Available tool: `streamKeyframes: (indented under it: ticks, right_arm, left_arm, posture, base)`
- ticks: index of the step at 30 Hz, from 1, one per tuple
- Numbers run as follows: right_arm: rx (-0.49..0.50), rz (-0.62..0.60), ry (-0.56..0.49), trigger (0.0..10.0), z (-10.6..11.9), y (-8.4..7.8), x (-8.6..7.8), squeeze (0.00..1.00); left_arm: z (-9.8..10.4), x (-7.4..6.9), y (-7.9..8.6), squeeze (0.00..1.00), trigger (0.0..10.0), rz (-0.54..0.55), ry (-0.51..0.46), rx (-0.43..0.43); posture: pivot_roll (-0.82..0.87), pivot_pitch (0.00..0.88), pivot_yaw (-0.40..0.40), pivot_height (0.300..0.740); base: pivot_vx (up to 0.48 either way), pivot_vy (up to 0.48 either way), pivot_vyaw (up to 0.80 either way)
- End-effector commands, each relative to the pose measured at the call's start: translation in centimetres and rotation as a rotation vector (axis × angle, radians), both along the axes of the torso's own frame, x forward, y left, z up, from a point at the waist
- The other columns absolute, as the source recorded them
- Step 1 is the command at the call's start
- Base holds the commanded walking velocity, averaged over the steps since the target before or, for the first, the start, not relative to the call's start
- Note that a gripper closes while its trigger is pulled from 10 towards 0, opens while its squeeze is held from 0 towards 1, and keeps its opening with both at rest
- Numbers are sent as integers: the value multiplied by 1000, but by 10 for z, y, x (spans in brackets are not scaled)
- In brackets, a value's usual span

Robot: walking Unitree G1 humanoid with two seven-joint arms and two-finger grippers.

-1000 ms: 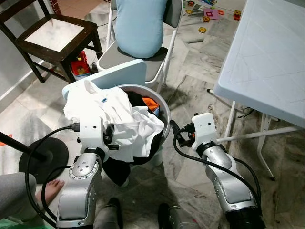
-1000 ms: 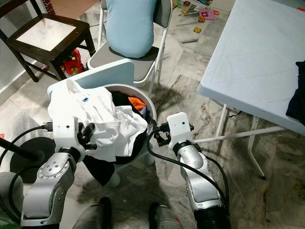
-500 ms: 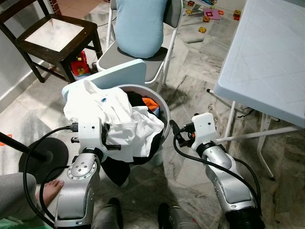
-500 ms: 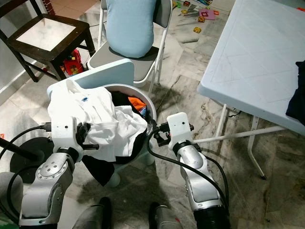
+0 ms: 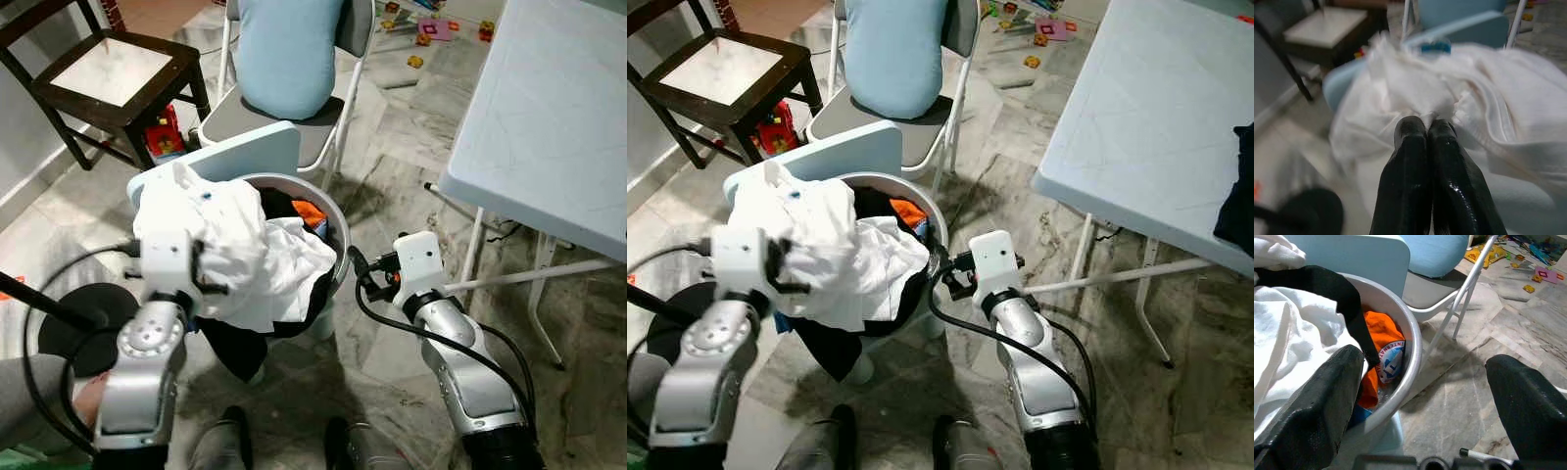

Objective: Hang hanger

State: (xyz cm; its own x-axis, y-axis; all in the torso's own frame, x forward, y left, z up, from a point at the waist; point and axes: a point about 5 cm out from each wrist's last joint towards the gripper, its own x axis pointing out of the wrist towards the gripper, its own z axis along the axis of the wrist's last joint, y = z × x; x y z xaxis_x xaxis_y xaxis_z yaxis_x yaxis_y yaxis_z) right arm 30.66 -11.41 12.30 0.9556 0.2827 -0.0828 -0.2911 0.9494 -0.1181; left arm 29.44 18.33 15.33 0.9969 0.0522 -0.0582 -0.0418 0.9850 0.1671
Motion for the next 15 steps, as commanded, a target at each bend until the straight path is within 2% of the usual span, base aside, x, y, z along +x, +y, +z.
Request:
streamKeyframes:
  ticks: [1,6,11,15]
  right_arm:
    - [-7,-9,8,10000,-3,-3,-1,0]
    - [-4,-28,-2,10000,-2,-6,-1,0]
    - [1,-72,-5,10000,-4,-12,-4,0]
    - [4,-79,-5,10000,-5,-12,-6,0]
  left_arm:
    - [1,2,-4,0,0,-44,-23,82]
    - [13,15,-5,0,0,-64,-66,99]
    - [33,36,-8,0,0,-105,-152,161]
    - [44,45,-15,0,0,-139,-206,182]
  posture:
    - [52,235,-75,740]
    - [44,226,-56,740]
    - [28,213,-22,740]
    - [22,211,-15,740]
  base:
    - [0,0,0]
    - [0,0,0]
    - [0,0,0]
    - [0,0,0]
